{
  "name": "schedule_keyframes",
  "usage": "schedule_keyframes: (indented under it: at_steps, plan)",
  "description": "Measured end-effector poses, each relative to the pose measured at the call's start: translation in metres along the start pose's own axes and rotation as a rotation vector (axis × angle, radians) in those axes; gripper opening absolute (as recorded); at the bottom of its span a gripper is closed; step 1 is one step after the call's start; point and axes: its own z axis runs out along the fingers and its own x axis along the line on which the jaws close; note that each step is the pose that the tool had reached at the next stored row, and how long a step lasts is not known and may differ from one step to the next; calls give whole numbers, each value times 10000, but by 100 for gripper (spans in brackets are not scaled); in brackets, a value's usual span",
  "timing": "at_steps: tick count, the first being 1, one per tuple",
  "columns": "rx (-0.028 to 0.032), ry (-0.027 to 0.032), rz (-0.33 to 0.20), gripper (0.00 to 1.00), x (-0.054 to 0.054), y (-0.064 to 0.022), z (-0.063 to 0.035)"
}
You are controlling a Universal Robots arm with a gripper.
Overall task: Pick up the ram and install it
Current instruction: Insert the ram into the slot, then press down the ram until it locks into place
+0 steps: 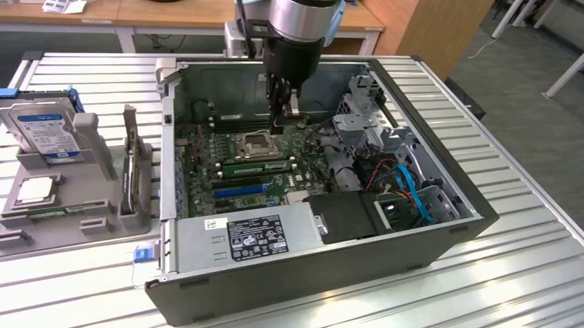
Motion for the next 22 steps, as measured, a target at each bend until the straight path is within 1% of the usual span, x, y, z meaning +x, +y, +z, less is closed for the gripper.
schedule_keyframes:
  at_steps: [3,18,19,20,22]
  plan:
    - [-1,1,0,19,-1,2,-43]
    - [0,1,0,19,-1,2,-45]
    - [-1,1,0,17,-1,2,-45]
    - [0,0,0,11,-1,2,-45]
    - [0,0,0,10,-1,2,-45]
